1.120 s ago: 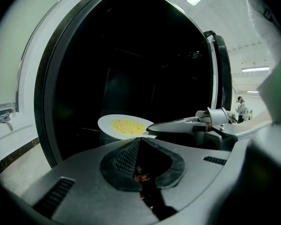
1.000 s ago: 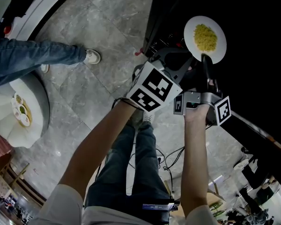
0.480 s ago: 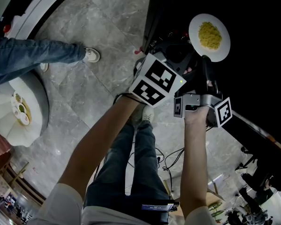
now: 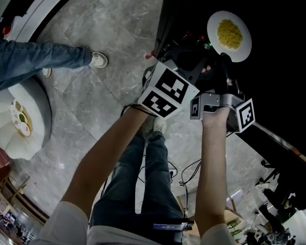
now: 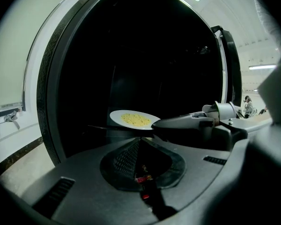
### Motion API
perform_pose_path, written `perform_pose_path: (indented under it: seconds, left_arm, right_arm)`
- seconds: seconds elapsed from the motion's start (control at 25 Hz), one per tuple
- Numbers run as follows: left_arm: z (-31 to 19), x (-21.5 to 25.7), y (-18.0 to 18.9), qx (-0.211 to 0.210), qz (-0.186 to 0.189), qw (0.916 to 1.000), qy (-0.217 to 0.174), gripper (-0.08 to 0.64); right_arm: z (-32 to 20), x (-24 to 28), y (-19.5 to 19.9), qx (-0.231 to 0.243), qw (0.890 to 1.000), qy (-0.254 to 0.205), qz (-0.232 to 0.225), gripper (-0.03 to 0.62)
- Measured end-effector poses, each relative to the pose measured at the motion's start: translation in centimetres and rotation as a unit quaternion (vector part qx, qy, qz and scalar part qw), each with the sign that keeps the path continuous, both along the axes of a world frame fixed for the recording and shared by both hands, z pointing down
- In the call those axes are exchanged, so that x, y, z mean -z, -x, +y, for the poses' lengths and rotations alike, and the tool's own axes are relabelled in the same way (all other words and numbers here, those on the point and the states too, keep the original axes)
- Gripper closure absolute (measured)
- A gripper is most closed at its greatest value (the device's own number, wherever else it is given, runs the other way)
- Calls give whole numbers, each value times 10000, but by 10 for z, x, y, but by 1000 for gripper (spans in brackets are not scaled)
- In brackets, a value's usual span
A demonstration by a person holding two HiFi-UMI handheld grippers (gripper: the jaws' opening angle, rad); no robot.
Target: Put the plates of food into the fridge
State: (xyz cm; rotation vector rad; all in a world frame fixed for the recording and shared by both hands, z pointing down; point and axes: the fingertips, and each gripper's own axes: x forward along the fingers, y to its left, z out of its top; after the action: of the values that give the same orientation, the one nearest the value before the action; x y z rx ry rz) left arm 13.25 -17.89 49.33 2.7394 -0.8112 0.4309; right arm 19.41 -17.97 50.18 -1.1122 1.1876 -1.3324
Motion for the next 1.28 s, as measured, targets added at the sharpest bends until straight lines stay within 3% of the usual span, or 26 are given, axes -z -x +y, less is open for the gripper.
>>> perform_pose_path:
  seconds: [0.72, 1.28]
  left_arm:
    - [8, 1, 12, 89, 7, 10000, -7, 554]
    - [2, -2, 11, 118, -7, 9999, 52, 554]
  right_arm:
    - [-5, 3, 10, 116, 9988, -166, -449, 569]
    - [-11, 3, 17, 574, 9978, -244, -230, 571]
